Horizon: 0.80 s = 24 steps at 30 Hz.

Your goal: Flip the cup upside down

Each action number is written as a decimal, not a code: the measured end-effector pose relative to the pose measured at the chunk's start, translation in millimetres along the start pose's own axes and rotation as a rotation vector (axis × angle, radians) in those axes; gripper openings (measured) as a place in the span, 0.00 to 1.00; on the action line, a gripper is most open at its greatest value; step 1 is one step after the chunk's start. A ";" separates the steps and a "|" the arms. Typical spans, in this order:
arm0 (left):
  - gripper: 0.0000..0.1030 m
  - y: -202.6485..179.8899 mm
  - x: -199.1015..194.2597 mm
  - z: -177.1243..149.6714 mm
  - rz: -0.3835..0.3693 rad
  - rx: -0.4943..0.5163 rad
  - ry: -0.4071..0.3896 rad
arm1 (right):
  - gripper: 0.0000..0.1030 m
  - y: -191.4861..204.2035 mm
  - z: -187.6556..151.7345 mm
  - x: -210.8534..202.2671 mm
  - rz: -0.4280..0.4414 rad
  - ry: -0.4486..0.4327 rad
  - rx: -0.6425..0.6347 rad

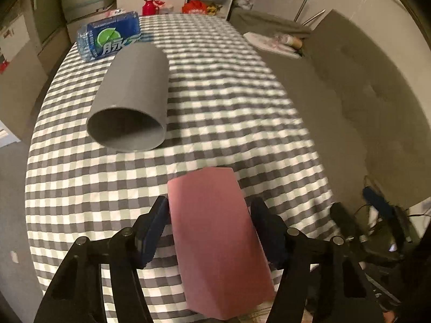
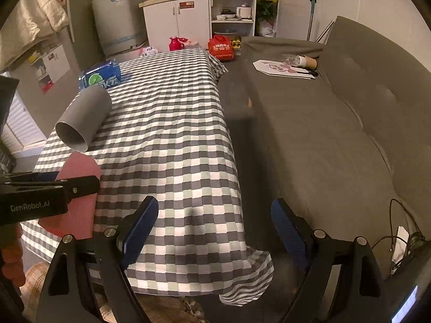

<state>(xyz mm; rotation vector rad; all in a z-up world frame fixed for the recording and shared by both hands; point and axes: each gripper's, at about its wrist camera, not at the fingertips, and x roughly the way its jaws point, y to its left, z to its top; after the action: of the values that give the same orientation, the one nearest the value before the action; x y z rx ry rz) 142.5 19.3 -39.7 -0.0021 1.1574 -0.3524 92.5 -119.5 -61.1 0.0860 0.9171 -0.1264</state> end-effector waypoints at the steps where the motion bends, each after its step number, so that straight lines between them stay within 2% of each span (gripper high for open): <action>1: 0.62 0.3 -2.7 0.5 -0.002 -0.002 -0.010 | 0.83 1.4 0.1 -1.2 0.003 -0.003 -0.001; 6: 0.61 0.5 -28.3 4.4 0.018 0.017 -0.097 | 0.83 7.8 -0.2 -9.2 0.012 -0.021 -0.005; 10: 0.59 -2.0 -38.1 1.6 0.044 0.041 -0.131 | 0.83 8.8 -0.5 -13.8 0.011 -0.029 -0.005; 15: 0.58 -11.5 -49.7 -25.3 0.068 0.106 -0.186 | 0.83 4.6 -0.8 -21.5 0.003 -0.042 0.005; 19: 0.57 -15.8 -52.2 -53.4 0.030 0.128 -0.162 | 0.83 -2.1 -0.7 -28.7 -0.009 -0.055 0.024; 24: 0.59 -19.1 -52.5 -71.5 0.040 0.161 -0.164 | 0.83 -3.4 -1.6 -35.9 -0.009 -0.064 0.029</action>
<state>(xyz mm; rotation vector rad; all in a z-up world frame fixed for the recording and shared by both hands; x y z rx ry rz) 54.8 28.4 -18.4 0.1307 0.9632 -0.4022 69.2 -120.1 -33.6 0.1045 0.8515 -0.1504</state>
